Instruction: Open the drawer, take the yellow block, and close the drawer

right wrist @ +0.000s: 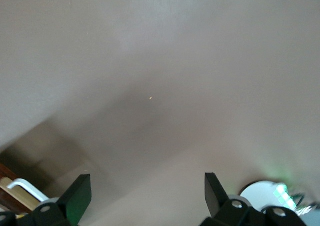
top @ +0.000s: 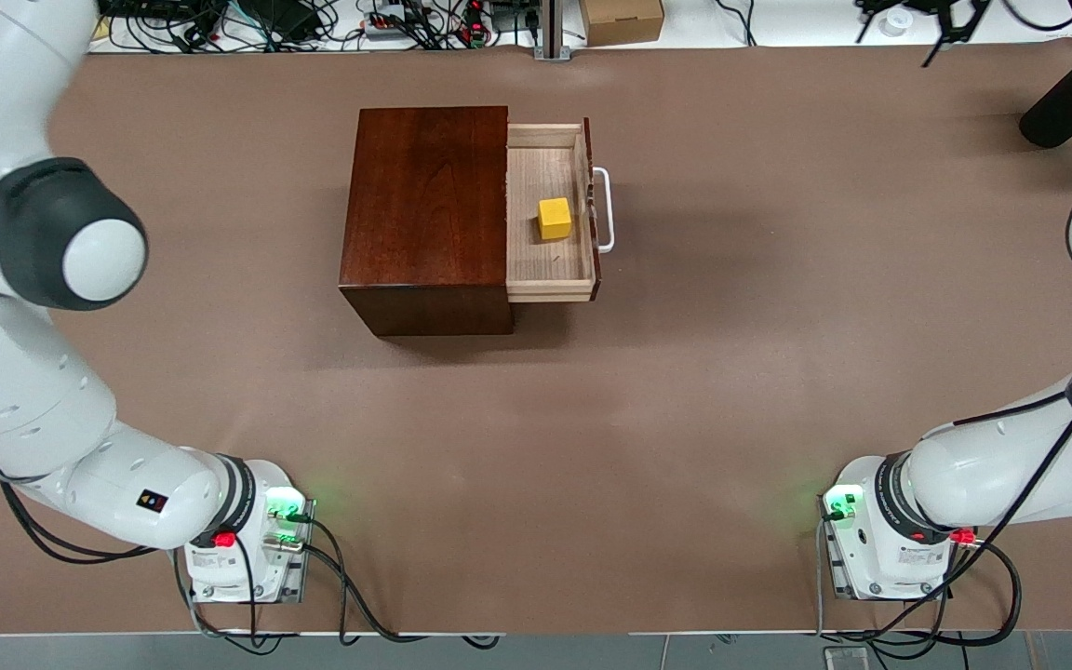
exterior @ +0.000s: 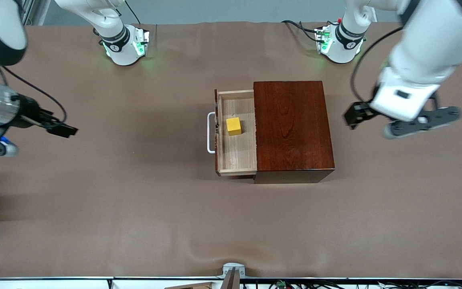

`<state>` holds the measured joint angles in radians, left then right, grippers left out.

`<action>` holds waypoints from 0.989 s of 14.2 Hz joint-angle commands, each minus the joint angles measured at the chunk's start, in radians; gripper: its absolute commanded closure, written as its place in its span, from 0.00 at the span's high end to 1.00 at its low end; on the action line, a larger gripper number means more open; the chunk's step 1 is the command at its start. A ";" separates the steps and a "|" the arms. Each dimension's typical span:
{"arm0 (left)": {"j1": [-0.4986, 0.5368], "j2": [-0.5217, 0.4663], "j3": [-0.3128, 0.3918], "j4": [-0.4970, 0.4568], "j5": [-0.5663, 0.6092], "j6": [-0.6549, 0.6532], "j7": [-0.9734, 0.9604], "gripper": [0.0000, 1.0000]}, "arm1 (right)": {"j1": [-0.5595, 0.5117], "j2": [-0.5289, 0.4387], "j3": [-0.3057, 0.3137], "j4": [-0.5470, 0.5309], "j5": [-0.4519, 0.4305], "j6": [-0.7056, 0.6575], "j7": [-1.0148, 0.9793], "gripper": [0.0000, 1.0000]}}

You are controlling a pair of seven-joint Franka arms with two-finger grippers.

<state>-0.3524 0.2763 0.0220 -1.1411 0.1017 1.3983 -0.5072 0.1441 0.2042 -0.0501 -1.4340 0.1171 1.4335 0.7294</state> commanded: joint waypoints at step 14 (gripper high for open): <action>0.326 -0.371 -0.108 -0.453 -0.030 0.116 0.340 1.00 | 0.396 0.110 -0.007 0.009 0.148 0.175 0.910 1.00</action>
<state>-0.0386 -0.0799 -0.0800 -1.5767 0.0835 1.4951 -0.1858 0.4898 0.2897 -0.0457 -1.4347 0.2513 1.5722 1.5511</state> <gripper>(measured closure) 0.000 0.000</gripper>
